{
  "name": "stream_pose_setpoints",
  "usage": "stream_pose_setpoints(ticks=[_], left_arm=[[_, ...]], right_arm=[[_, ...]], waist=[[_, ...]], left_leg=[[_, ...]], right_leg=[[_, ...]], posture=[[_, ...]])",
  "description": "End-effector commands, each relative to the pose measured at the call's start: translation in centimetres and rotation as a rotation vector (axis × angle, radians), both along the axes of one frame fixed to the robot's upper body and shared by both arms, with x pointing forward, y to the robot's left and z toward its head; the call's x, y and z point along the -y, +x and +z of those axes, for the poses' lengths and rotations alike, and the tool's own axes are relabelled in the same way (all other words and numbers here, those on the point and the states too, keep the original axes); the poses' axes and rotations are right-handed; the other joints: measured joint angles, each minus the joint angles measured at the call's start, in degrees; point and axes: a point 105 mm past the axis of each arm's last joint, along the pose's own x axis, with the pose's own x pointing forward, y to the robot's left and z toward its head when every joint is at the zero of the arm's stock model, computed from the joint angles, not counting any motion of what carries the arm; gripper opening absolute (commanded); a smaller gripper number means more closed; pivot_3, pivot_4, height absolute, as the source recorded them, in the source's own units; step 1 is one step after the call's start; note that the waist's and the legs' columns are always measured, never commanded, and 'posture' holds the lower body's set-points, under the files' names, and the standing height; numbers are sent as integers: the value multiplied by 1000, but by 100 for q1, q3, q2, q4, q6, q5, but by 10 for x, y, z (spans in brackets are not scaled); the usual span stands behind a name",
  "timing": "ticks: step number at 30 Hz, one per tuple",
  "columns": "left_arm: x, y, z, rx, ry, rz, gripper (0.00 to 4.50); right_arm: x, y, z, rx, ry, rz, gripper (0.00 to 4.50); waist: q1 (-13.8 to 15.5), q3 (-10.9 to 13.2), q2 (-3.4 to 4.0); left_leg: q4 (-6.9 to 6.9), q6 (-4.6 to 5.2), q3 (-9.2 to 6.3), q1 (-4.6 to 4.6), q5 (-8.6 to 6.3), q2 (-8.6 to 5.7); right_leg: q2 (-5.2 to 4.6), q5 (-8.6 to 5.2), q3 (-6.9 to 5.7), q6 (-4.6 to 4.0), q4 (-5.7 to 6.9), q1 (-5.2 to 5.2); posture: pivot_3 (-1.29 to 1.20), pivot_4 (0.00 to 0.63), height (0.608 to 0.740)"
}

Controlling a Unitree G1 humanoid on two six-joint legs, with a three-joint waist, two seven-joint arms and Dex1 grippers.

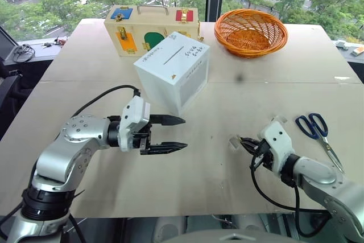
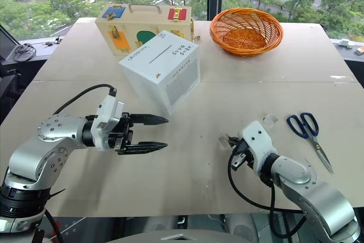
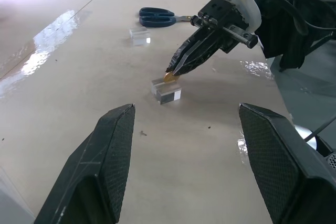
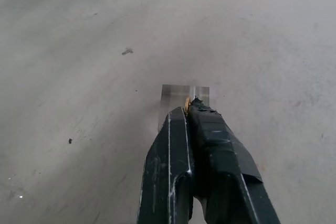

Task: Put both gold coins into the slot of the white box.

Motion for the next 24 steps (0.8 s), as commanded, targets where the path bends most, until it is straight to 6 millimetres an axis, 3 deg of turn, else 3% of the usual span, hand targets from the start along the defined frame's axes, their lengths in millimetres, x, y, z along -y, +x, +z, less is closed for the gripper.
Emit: stream_pose_setpoints(ticks=[1, 18, 21, 24], left_arm=[[3, -4, 9, 40, -14, -19, 3179], [12, 3, 5, 23, -49, -29, 3179], [11, 1, 3, -6, -47, -42, 3179], [19, 5, 9, -45, -102, -57, 3179]], right_arm=[[1, 0, 9, 34, 22, -4, 85], [-4, 0, 26, 51, 152, 18, 85], [-9, -5, 38, 71, 217, 61, 85], [-16, -13, 63, 112, 319, 160, 85]], waist=[[0, 0, 0], [-5, 0, 0], [-2, 0, 1], [2, 1, 1]], left_leg=[[0, 0, -1, 0, 0, 0], [-4, 0, 0, 0, 0, 0], [-4, 0, 0, 0, 0, 0], [-4, 0, -3, -1, 0, 1]], right_leg=[[0, 0, 0, 0, 0, 0], [1, 0, 0, 0, -1, -1], [1, 0, 0, 0, -1, -1], [1, 0, 0, 1, -1, -1]], posture=[[0, 150, 740], [0, 150, 740], [0, 150, 740], [0, 150, 740]])
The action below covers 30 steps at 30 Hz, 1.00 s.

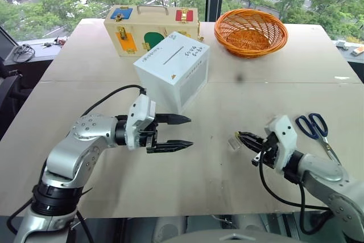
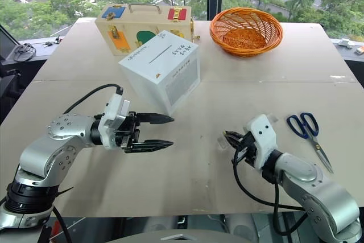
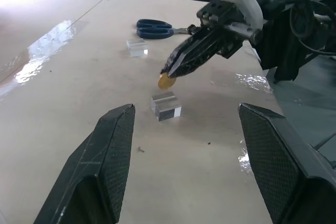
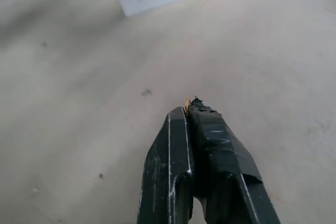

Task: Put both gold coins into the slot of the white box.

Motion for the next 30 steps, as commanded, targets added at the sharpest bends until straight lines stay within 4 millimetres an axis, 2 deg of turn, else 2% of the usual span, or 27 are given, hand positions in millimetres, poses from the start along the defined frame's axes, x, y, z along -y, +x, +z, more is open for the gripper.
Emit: stream_pose_setpoints(ticks=[1, 4, 5, 12, 19, 20, 22, 23, 30], left_arm=[[11, 0, 11, -18, -56, -46, 3179], [17, 4, 16, -37, -90, -59, 3179], [19, 5, 18, -39, -101, -62, 2668], [32, 8, 35, -92, -179, -114, 2668], [41, 4, 42, -132, -189, -197, 2668], [42, 4, 44, -138, -193, -205, 2253], [44, 3, 46, -139, -197, -213, 2002], [45, 3, 47, -138, -197, -217, 1689], [52, -1, 51, -149, -196, -253, 1689]], right_arm=[[-10, -10, 37, 110, 108, 104, 85], [-12, -14, 52, 133, 155, 150, 85], [-12, -16, 57, 141, 167, 165, 0], [-19, -28, 87, 177, 232, 276, 0], [-27, -31, 95, 171, 232, 329, 0], [-27, -31, 95, 171, 232, 332, 0], [-28, -31, 96, 169, 232, 336, 0], [-29, -32, 96, 167, 232, 340, 0], [-32, -32, 97, 163, 224, 358, 0]], waist=[[5, 0, 0], [-2, -1, -1], [-6, 0, -1], [-8, 2, -1], [-5, 2, -2], [-4, 2, -2], [-5, 2, -2], [-7, 2, -2], [-7, 2, -2]], left_leg=[[0, 0, -1, 1, 0, 0], [1, 0, -2, 1, 0, -1], [1, 0, -2, 1, 0, -1], [-2, 0, -2, 0, 0, -2], [-2, 1, -1, 0, 0, -3], [-2, 1, -1, 0, 0, -3], [-2, 1, -2, -1, 0, -3], [-2, 1, -2, -1, 0, -3], [-2, 1, -2, -1, 0, -3]], right_leg=[[0, 0, 0, 1, 0, 1], [0, 0, 0, 2, 0, 2], [1, 0, 0, 2, 0, 2], [3, 2, 0, -1, 0, 1], [3, 1, 3, -1, -1, 1], [3, 1, 3, -2, 0, 1], [3, 1, 2, -2, 0, 1], [3, 1, 3, -2, 0, 1], [3, 1, 4, -2, -1, 1]], posture=[[0, 150, 740], [0, 150, 740], [0, 150, 740], [0, 150, 740], [0, 150, 740], [0, 150, 740], [0, 150, 740], [0, 150, 740], [0, 150, 740]])
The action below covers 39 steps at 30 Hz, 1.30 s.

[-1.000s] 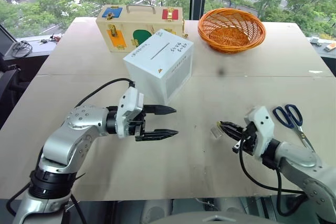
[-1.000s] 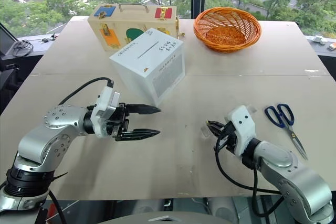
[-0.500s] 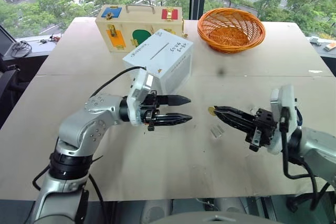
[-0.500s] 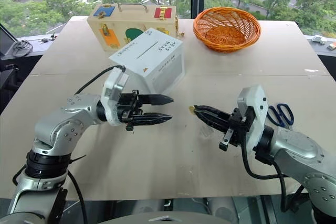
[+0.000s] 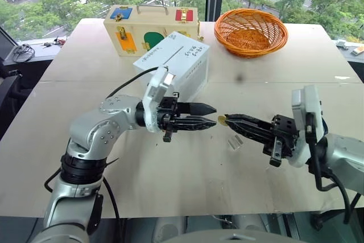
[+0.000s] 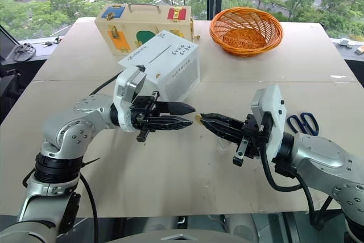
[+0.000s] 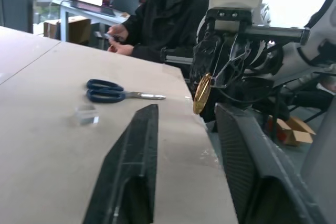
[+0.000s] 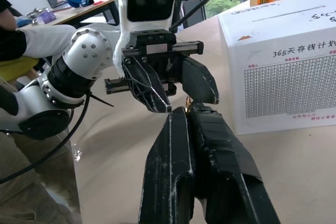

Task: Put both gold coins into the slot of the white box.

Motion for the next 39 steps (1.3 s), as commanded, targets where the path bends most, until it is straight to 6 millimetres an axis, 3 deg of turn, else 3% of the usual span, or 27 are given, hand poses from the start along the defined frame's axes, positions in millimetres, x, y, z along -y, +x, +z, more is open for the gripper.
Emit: stream_pose_setpoints(ticks=[1, 7, 11, 25, 29, 33, 34, 36, 39], left_arm=[[8, -8, 11, 36, -12, -57, 1689], [13, -10, 14, 25, -15, -81, 1689], [16, -16, 14, 13, -12, -120, 55], [15, -14, 18, -27, -33, -108, 55], [12, -12, 22, -43, -41, -96, 0], [5, -5, 26, -45, -53, -45, 0], [3, -3, 28, -45, -58, -25, 0], [-5, 3, 35, -42, -69, 25, 0], [-20, 17, 50, -7, -96, 163, 0]], right_arm=[[-4, -4, 8, 32, 19, 32, 0], [-6, -4, 7, 30, 11, 46, 0], [-7, -5, 7, 32, 14, 53, 0], [-7, -4, 10, 27, 54, 55, 0], [-2, -3, 12, 25, 76, 54, 1170], [9, -1, 13, 45, 52, 17, 3198], [12, -2, 13, 56, 33, 10, 3388], [21, -5, 13, 78, 0, -3, 4477], [37, -15, 15, 151, -86, -8, 4477]], waist=[[1, 0, 0], [1, 0, 0], [1, 0, 0], [2, 0, -1], [4, 0, 0], [6, 1, -1], [7, 1, -1], [8, 1, -2], [11, 3, -3]], left_leg=[[0, 0, 0, 0, 0, 0], [0, 0, -1, -1, 0, 0], [0, 0, 0, -1, 0, 0], [0, 0, -2, -1, 0, 0], [0, 0, -1, -2, 0, 0], [0, 0, -3, -2, 0, 0], [0, 0, -2, -2, 0, 0], [0, 0, -2, -4, 0, 0], [-1, 0, -3, -4, 0, 0]], right_leg=[[0, 0, 0, 0, 0, 0], [0, 0, 0, 0, -1, 0], [0, 0, 0, 0, -3, 0], [0, 0, 0, 0, -3, 0], [0, 0, 0, 1, -4, 0], [0, 0, -1, 0, -4, 0], [0, 0, -1, 0, -4, 0], [0, 0, -1, 0, -6, 0], [0, 0, -1, 1, -7, 0]], posture=[[0, 150, 740], [0, 150, 740], [0, 150, 740], [0, 150, 740], [0, 150, 740], [0, 150, 740], [0, 150, 740], [0, 150, 740], [0, 150, 740]])
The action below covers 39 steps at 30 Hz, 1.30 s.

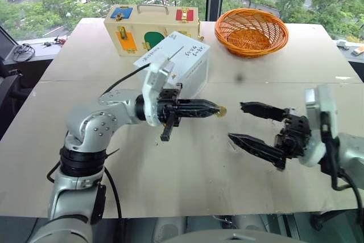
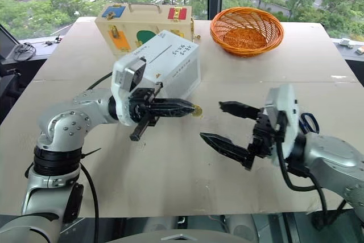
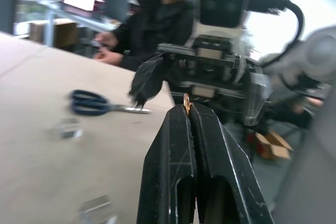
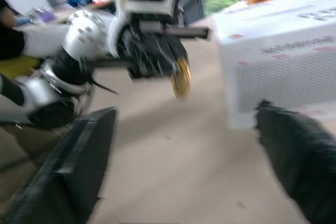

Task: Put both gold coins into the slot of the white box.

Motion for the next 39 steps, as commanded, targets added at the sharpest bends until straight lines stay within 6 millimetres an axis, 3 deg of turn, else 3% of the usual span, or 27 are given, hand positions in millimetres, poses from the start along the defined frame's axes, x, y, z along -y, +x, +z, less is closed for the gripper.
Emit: stream_pose_setpoints(ticks=[1, 7, 10, 13, 16, 17, 21, 26, 39], left_arm=[[-20, 16, 32, 84, -58, 173, 0], [-47, 54, 70, 194, -24, 549, 0], [-65, 80, 86, 245, 39, 801, 0], [-75, 95, 90, 175, 140, 915, 0], [-73, 105, 81, 35, 321, 882, 0], [-69, 104, 79, 0, 339, 824, 0], [-76, 111, 68, -72, 408, 859, 0], [-71, 113, 62, -125, 439, 836, 0], [-70, 124, 52, -30, 556, 935, 0]], right_arm=[[17, -15, 16, 157, -87, 8, 4477], [47, -15, 26, 272, -203, -82, 4477], [51, -14, 31, 321, -219, -93, 4477], [51, -11, 32, 351, -220, -88, 4477], [44, -7, 30, 380, -211, -66, 4477], [41, -6, 28, 386, -211, -63, 4477], [35, -5, 21, 385, -208, -56, 4477], [33, -5, 17, 386, -212, -65, 4477], [34, -6, 16, 377, -229, -78, 4477]], waist=[[9, 1, -2], [5, 3, -6], [-1, 4, -8], [1, 7, -12], [-1, 20, -34], [-1, 19, -32], [-2, 21, -31], [-1, 24, -33], [0, 23, -32]], left_leg=[[0, 0, -2, 0, 0, 0], [1, 0, -3, 6, 0, -1], [0, 0, -1, 11, 0, -2], [1, 0, 1, 9, 0, -2], [0, -1, 5, 4, 0, -4], [-1, -1, 6, 2, 0, -4], [-14, -1, 6, 2, 0, -5], [-16, -2, 5, -10, 1, -4], [-13, -2, 7, 2, 1, -5]], right_leg=[[0, 0, -2, 1, -1, 0], [1, -11, -3, 24, -4, 10], [1, -12, -2, 24, -4, 13], [2, -11, -6, 24, -3, 14], [3, -3, -16, 37, -1, 13], [4, -5, -19, 36, -7, 13], [-1, -4, -17, 27, -15, 11], [0, 12, -18, 25, -17, 0], [-1, 8, -13, 16, -2, 3]], posture=[[0, 150, 740], [0, 150, 740], [0, 150, 740], [0, 150, 740], [0, 150, 740], [0, 150, 740], [0, 150, 740], [0, 150, 740], [0, 150, 740]])
